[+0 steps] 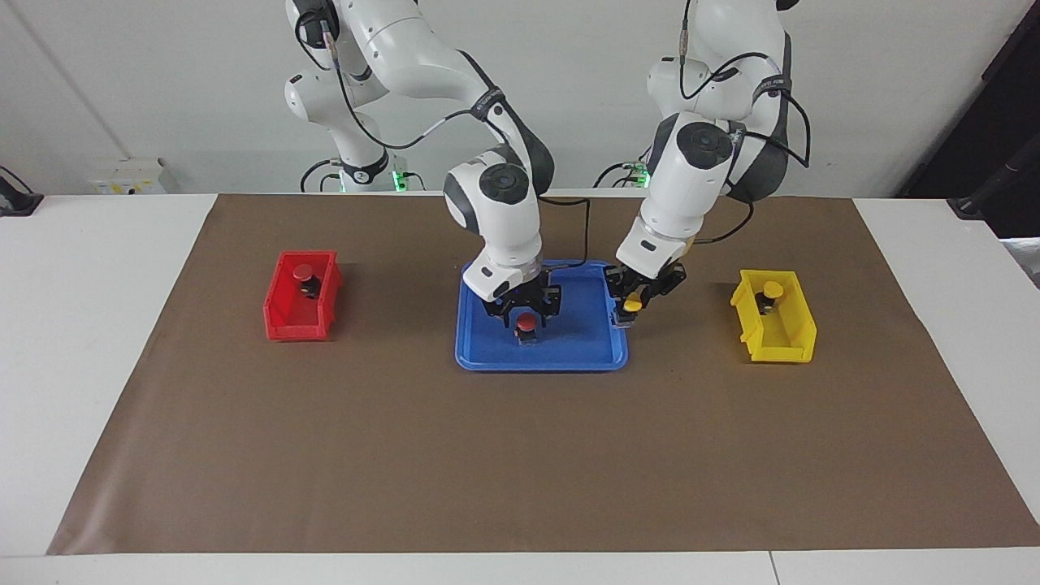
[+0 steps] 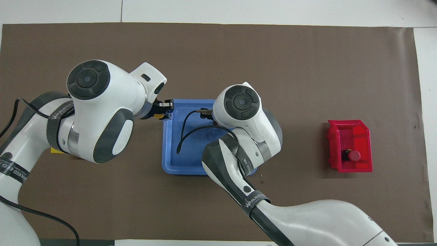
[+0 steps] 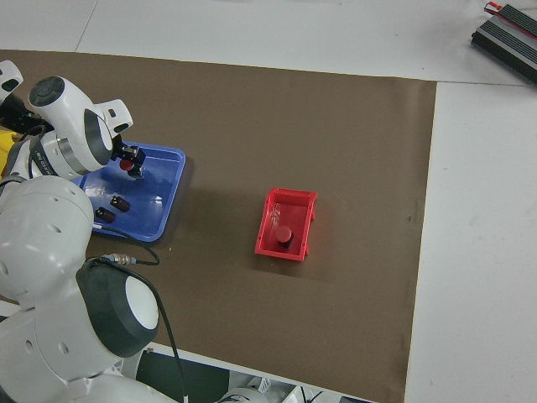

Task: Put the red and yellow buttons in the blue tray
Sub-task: 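Release the red button into the tray with the right gripper, then release the yellow button into the tray while the right gripper returns, then return the left gripper to the yellow holder while the right gripper grasps red, then place the red button in the tray while the left gripper grasps yellow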

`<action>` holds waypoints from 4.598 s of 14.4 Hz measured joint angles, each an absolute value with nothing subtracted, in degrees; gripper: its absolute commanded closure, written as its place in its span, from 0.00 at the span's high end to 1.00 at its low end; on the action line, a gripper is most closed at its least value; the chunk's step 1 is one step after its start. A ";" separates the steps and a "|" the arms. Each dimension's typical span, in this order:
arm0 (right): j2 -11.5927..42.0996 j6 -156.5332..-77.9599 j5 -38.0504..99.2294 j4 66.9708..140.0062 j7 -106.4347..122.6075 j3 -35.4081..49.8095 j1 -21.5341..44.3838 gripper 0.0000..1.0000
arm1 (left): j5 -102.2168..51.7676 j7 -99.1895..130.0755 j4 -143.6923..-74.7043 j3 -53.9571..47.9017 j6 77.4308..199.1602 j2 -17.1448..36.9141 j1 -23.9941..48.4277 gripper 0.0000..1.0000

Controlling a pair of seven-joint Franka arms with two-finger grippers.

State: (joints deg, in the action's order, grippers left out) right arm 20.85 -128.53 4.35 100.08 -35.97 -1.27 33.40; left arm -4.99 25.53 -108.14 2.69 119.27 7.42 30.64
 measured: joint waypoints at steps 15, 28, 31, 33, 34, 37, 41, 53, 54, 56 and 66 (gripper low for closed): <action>-15.17 -114.99 4.26 132.35 11.51 -2.08 -6.07 0.77 | -4.55 32.27 -105.19 2.81 125.20 17.65 40.09 0.01; -11.73 -126.74 2.24 141.38 11.94 -1.38 -6.29 0.59 | -4.00 32.24 -104.30 3.52 123.53 16.89 39.95 1.00; -11.55 -127.33 2.23 141.89 12.02 -1.35 -6.29 0.59 | -3.91 30.83 -103.75 4.31 118.19 13.14 38.00 1.00; -11.55 -127.34 2.22 142.08 12.08 -1.31 -6.18 0.59 | -3.83 27.00 -103.80 4.54 114.37 10.38 35.17 1.00; -11.53 -127.34 2.22 142.25 12.10 -1.27 -6.15 0.59 | -3.82 24.67 -103.85 4.61 113.02 9.34 33.40 1.00; -11.32 -127.36 2.22 142.68 12.67 -1.25 -6.14 0.59 | -3.82 18.20 -104.13 4.73 111.67 8.40 28.58 1.00; -11.30 -127.37 2.22 143.12 13.26 -1.25 -6.14 0.54 | -3.79 11.05 -105.05 4.80 110.13 8.41 23.17 1.00; -8.61 -114.31 1.94 130.20 14.01 -0.92 -2.90 0.19 | -3.24 -7.65 -109.28 5.02 111.44 7.92 3.89 0.94; -6.89 -110.15 1.94 124.54 12.52 -0.84 -1.30 0.19 | -2.05 -6.96 -110.73 4.91 111.66 7.36 3.97 0.94; -2.68 -104.55 1.95 113.96 6.76 -0.71 3.41 0.18 | -0.65 -6.35 -114.25 4.67 113.08 5.02 4.05 0.93; 10.05 -119.01 2.95 105.53 -21.57 -0.02 26.52 0.12 | 1.54 -7.10 -130.04 4.76 124.03 -4.78 2.60 0.81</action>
State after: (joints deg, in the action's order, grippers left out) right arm 10.05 -119.01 2.95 105.53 -21.57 -0.02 26.52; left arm 1.54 -7.10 -130.04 4.76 124.03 -4.78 2.60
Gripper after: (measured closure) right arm 0.581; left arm 0.159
